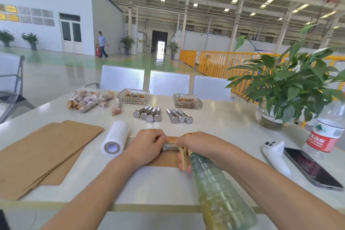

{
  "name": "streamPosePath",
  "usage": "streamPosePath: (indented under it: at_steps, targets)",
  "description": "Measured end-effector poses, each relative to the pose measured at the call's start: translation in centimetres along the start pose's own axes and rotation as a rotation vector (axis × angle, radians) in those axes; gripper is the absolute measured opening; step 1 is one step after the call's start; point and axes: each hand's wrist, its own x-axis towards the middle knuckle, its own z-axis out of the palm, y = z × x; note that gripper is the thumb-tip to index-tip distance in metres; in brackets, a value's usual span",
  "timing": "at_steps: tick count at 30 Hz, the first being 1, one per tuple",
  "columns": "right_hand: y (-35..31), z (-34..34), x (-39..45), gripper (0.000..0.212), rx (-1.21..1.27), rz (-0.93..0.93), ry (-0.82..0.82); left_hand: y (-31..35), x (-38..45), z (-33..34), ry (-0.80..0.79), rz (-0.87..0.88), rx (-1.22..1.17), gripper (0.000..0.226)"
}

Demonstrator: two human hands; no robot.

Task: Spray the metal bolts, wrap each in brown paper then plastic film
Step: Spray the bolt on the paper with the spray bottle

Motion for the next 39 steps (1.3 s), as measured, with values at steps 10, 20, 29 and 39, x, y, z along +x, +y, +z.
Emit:
streamPosePath:
  at_steps: [10,20,29,39]
  targets:
    - [1.9,-2.5,-0.6,0.030,0.050,0.068,0.046,0.1,0.0,-0.2,-0.011,-0.018,0.002,0.028]
    - [1.6,0.0,-0.4,0.031,0.215,0.102,-0.055,0.6,-0.1,-0.5,-0.026,-0.024,0.018,0.028]
    - [0.3,0.9,-0.1,0.046,0.084,0.020,0.008,0.8,-0.5,-0.6,-0.014,0.005,-0.009,0.028]
    - [1.1,-1.9,-1.0,0.031,-0.102,0.053,0.034,0.9,-0.5,-0.6,-0.016,-0.013,-0.025,0.028]
